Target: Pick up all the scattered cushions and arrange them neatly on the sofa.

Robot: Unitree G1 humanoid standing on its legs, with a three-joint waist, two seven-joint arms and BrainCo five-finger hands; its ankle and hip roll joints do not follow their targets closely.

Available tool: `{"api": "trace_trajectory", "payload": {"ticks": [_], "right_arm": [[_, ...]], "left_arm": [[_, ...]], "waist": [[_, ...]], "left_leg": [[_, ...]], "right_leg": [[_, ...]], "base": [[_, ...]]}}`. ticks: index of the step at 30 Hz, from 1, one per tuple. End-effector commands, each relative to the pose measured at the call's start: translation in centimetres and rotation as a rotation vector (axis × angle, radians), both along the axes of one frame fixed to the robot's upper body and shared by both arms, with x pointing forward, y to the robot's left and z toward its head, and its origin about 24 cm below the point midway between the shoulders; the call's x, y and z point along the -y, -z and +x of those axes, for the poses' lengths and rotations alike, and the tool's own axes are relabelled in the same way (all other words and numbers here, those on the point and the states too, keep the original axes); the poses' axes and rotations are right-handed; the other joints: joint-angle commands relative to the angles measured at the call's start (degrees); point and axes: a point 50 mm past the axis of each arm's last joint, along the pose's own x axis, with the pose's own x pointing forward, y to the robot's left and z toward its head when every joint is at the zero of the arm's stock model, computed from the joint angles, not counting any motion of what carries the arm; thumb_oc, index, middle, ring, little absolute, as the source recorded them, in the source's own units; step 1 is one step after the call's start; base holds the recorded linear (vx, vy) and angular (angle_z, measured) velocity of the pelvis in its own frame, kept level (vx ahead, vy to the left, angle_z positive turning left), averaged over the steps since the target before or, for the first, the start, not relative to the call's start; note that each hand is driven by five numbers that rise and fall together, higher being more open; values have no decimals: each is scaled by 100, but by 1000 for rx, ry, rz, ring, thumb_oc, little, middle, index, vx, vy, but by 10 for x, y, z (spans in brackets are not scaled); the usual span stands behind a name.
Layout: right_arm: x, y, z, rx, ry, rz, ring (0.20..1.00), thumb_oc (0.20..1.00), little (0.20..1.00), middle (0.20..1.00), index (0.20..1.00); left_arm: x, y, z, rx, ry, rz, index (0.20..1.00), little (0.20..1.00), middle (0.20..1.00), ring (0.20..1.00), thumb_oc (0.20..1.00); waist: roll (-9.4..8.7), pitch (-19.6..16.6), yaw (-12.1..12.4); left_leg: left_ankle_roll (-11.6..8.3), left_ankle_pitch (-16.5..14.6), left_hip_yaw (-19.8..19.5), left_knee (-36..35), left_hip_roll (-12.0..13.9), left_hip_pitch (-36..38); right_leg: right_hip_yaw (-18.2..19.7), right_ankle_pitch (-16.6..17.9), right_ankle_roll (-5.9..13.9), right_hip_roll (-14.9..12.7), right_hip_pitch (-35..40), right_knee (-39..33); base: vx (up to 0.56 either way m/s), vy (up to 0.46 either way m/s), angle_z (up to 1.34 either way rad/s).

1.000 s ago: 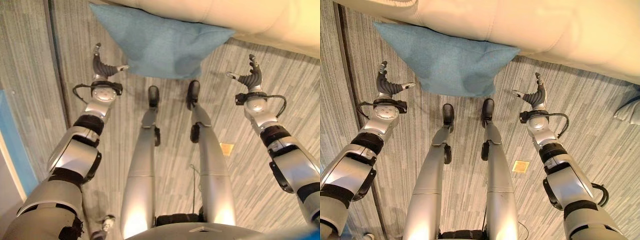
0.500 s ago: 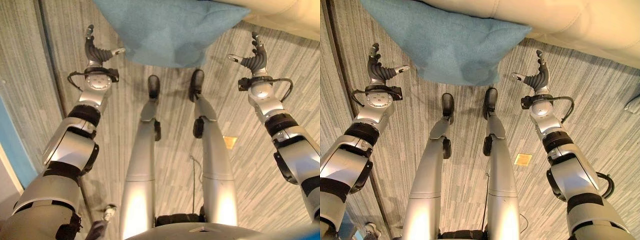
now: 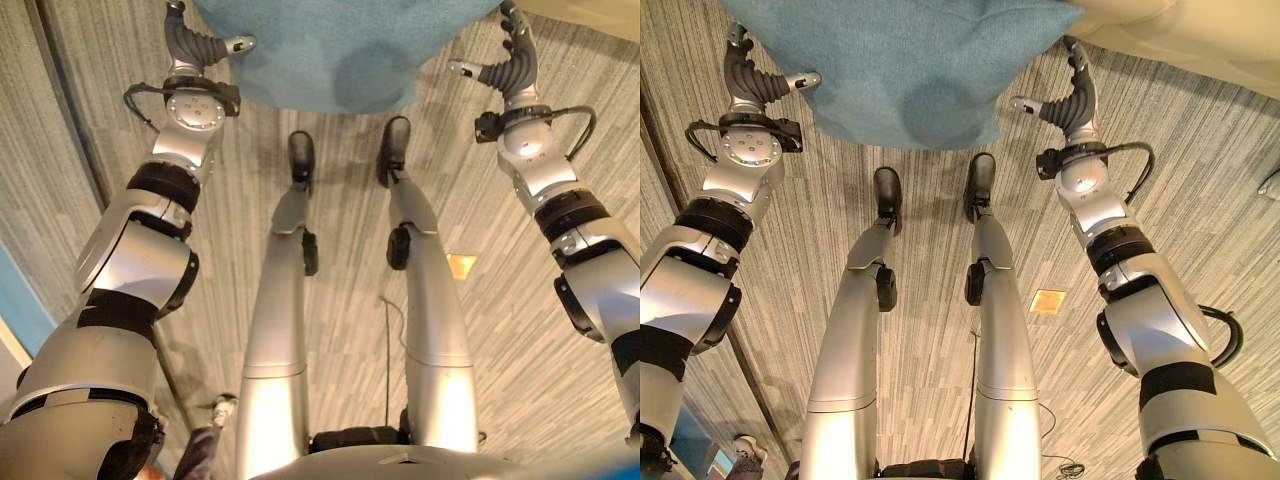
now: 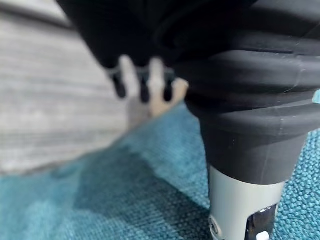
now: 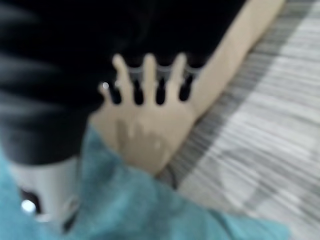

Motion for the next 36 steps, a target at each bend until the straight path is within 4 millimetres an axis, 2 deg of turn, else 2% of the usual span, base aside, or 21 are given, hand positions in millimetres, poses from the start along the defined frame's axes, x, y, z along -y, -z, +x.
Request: {"api": "trace_trajectory", "payload": {"ticks": [1,8,10,11,14,17,21,22,25,29,31,34,35,36], "right_arm": [[0,6,-1,-4,-22,7,1000,1000,1000,1000,1000],[-20,-3,-1,23,-89,16,1000,1000,1000,1000,1000],[-29,-5,-1,29,-116,19,1000,1000,1000,1000,1000],[-39,-8,-1,36,-145,17,1000,1000,1000,1000,1000],[-45,-9,-1,41,-160,9,1000,1000,1000,1000,1000],[-70,-17,-2,55,-219,5,1000,1000,1000,1000,1000],[-97,-24,-3,61,-275,18,1000,1000,1000,1000,1000],[-97,-24,-3,61,-275,18,1000,1000,1000,1000,1000],[-119,-26,-6,66,-327,3,1000,1000,1000,1000,1000],[-152,-34,-19,112,-436,15,1000,1000,1000,1000,1000],[-155,-36,-20,119,-444,17,1000,1000,1000,1000,1000],[-161,-41,-26,143,-478,79,1000,1000,1000,1000,1000],[-161,-41,-26,143,-477,79,1000,1000,1000,1000,1000],[-161,-42,-27,148,-486,95,567,567,567,567,567]], "left_arm": [[-9,0,-3,12,-46,23,1000,1000,1000,1000,1000],[-3,-5,-1,24,-15,-8,1000,1000,1000,1000,1000],[5,-7,-1,38,20,-27,1000,1000,1000,1000,1000],[16,-10,0,56,72,-23,1000,1000,1000,1000,1000],[24,-13,0,69,96,-11,1000,1000,1000,1000,1000],[37,-21,1,94,142,-54,1000,1000,1000,1000,1000],[45,-29,1,108,159,-62,1000,1000,1000,1000,1000],[45,-29,1,108,159,-62,1000,1000,1000,1000,1000],[51,-28,2,104,180,-56,1000,1000,1000,1000,1000],[72,-29,1,120,251,-73,1000,1000,1000,1000,1000],[78,-27,2,117,268,-90,1000,1000,1000,1000,1000],[106,-24,-1,129,385,-141,1000,1000,1000,1000,1000],[106,-24,-1,128,385,-141,1000,1000,1000,1000,1000],[113,-22,-2,126,423,-158,1000,1000,1000,1000,1000]], "waist": [[121,-195,-125],[97,-262,-144],[99,-273,-142],[100,-269,-149],[103,-269,-147],[89,-267,-140],[131,-248,-107],[131,-247,-108],[179,-239,-62],[194,-252,-55],[179,-265,-65],[168,-293,-90],[169,-296,-88],[175,-302,-88]], "left_leg": [[-142,-682,-134,827,41,-172],[-112,-713,-103,946,41,-354],[-101,-715,-95,978,33,-403],[-94,-714,-86,984,20,-429],[-83,-720,-89,1003,12,-450],[-75,-730,-47,1061,17,-518],[-59,-737,-19,1064,12,-556],[-59,-737,-19,1064,12,-556],[-41,-721,15,1058,-1,-581],[-33,-687,25,1057,-15,-637],[-35,-679,34,1044,-17,-639],[-23,-673,26,1031,-48,-658],[-23,-673,26,1031,-48,-659],[-18,-671,22,1030,-51,-654]], "right_leg": [[175,-216,717,-411,273,-35],[218,-195,720,-387,77,37],[227,-202,726,-384,31,67],[223,-198,725,-370,-6,81],[243,-198,730,-369,-44,109],[255,-181,730,-364,-111,150],[265,-153,722,-367,-152,106],[265,-153,722,-367,-152,106],[282,-143,714,-361,-202,141],[295,-164,702,-346,-289,233],[297,-170,702,-349,-304,245],[283,-185,673,-347,-323,241],[283,-185,672,-347,-324,242],[283,-193,664,-341,-328,253]], "base": [[0,0,0],[4,10,0],[0,0,0],[16,32,-3],[4,12,-1],[0,0,0],[0,0,0],[0,0,0],[0,0,0],[0,0,0],[0,0,0],[0,0,0],[0,0,0],[0,0,0]]}}
